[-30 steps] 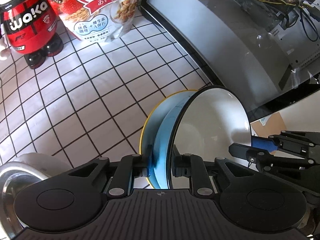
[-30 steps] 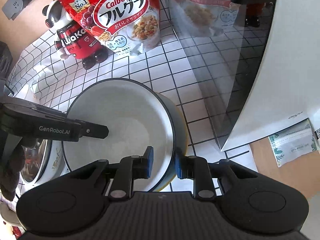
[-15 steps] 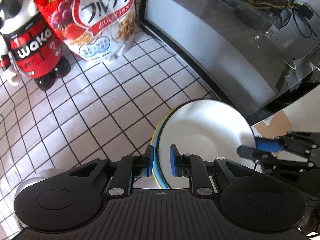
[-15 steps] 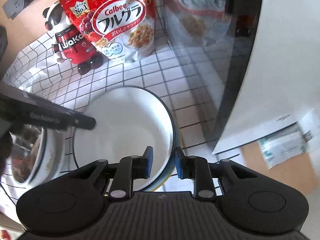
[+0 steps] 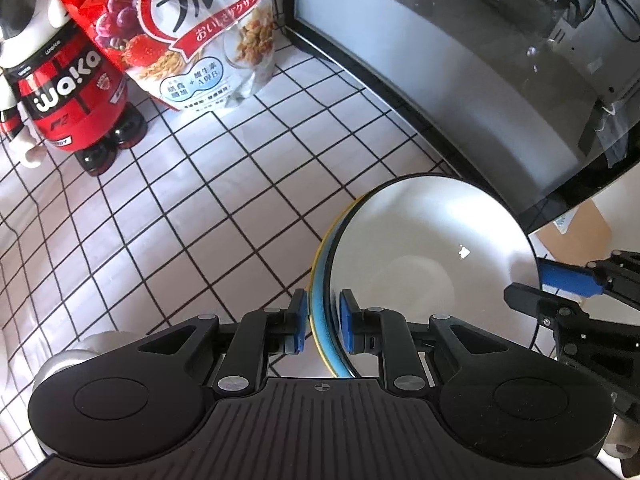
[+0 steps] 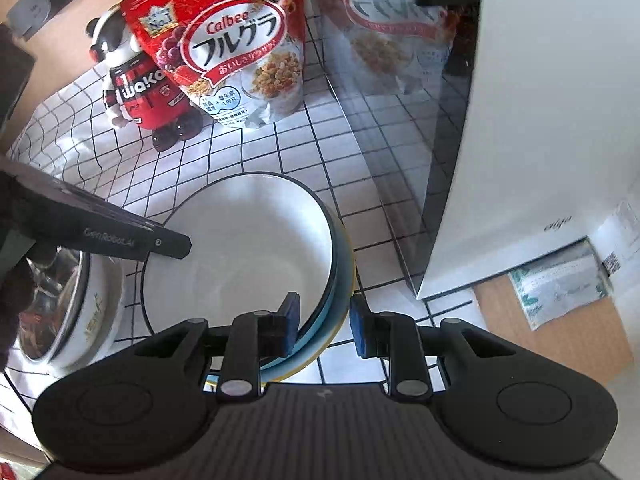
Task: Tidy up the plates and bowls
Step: 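Lower the white bowl onto the blue and yellow plates and open both grippers, then move both tools to the white bowl with orange print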
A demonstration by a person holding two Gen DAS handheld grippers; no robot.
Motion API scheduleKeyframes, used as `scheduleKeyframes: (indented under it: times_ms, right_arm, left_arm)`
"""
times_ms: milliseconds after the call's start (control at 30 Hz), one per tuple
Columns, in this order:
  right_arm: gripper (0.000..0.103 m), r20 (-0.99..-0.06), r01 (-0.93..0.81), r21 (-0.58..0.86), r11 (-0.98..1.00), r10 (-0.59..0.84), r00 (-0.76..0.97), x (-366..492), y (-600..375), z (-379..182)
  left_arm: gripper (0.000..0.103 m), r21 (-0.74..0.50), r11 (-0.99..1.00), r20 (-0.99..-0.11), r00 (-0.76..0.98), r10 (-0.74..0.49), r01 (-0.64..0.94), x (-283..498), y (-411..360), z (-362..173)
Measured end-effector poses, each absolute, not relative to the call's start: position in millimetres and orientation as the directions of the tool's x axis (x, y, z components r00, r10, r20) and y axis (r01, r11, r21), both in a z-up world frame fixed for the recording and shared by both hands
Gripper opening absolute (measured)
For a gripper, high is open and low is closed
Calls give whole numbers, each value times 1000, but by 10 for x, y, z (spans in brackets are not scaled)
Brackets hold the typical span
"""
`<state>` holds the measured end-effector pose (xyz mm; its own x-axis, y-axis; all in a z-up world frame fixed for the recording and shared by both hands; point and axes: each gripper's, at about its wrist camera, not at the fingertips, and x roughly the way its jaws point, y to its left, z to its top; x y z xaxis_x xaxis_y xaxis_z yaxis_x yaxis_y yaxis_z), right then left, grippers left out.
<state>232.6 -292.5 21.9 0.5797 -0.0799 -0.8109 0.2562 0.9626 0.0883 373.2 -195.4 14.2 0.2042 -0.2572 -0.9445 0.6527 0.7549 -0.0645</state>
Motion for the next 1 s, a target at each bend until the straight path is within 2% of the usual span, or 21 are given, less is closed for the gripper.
scheduleKeyframes:
  times_ms: [100, 200, 367, 567, 667, 733, 833, 1000]
  right_arm:
    - [31, -803, 246, 27, 969, -125, 583, 2334, -2850, 223]
    - [33, -811, 245, 24, 969, -124, 572, 2353, -2846, 223]
    - [45, -796, 227, -19, 974, -153, 586, 2357, -2763, 334]
    - [59, -717, 188, -92, 978, -196, 669, 2450, -2560, 681]
    - [59, -685, 126, -109, 986, -167, 709, 2633, -2328, 842]
    - [59, -674, 74, -126, 989, -140, 725, 2784, -2109, 911]
    - [59, -673, -12, -147, 989, -91, 734, 3025, -1710, 980]
    - [59, -710, -159, -127, 979, 22, 704, 3581, -940, 1025]
  left_arm:
    - [21, -76, 762, -943, 203, -265, 643, 3732, -1934, 144]
    - [23, -92, 772, -939, 202, -277, 628, 3739, -1902, 141]
    - [24, -152, 793, -923, 201, -327, 590, 3734, -1769, 202]
    - [23, -267, 832, -831, 321, -454, 485, 3663, -1225, 587]
    - [23, -309, 864, -766, 435, -474, 398, 3602, -724, 796]
    - [23, -318, 897, -729, 525, -439, 308, 3590, -297, 898]
    - [22, -334, 938, -692, 651, -311, 93, 3605, 472, 963]
    - [23, -427, 856, -693, 714, -102, -292, 3667, 1778, 860]
